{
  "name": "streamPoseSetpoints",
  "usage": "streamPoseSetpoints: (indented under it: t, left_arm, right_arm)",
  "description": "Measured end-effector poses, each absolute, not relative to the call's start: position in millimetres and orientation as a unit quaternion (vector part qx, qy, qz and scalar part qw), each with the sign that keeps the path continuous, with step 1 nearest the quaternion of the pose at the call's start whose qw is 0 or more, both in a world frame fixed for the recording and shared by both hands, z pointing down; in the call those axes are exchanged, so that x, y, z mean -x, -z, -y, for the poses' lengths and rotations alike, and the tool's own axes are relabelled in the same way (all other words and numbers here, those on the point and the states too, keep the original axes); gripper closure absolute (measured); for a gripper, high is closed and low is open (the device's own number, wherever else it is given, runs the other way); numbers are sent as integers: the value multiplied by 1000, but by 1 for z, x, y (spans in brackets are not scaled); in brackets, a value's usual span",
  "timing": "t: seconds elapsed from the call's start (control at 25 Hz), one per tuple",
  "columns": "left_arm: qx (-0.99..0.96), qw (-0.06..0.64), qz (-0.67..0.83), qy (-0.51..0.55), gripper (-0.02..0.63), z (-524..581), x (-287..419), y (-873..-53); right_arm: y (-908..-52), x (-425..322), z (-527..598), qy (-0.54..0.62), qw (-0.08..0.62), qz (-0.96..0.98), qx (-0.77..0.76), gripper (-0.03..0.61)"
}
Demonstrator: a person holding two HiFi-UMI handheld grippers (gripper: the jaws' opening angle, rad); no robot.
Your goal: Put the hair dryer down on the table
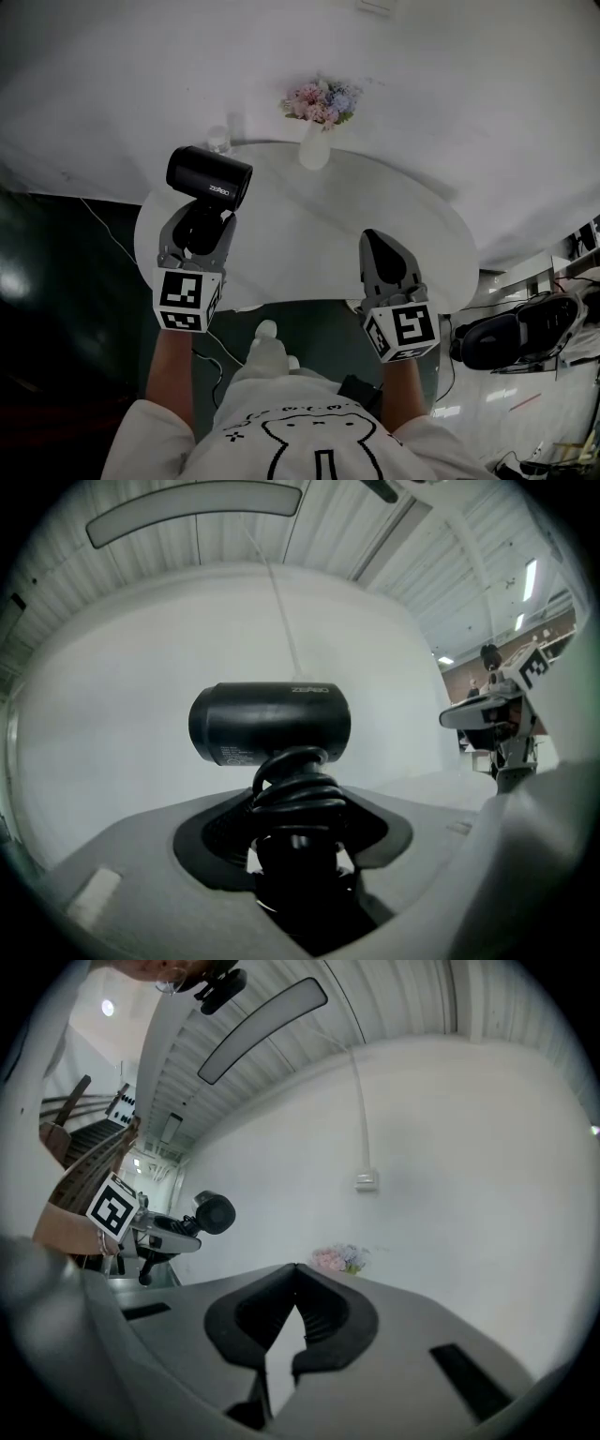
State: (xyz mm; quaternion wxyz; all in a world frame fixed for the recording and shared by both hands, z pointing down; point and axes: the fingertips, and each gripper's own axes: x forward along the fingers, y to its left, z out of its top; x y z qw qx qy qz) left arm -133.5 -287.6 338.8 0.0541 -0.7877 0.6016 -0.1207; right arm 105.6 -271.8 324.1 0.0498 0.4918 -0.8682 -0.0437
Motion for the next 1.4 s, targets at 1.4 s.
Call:
streamPoseSetpoints:
  t: [1.4]
  left_arm:
    - [854, -65, -327, 400, 360, 568, 121, -576]
  right_arm:
    - [-408, -30, 437, -2, 131, 846, -517, 578]
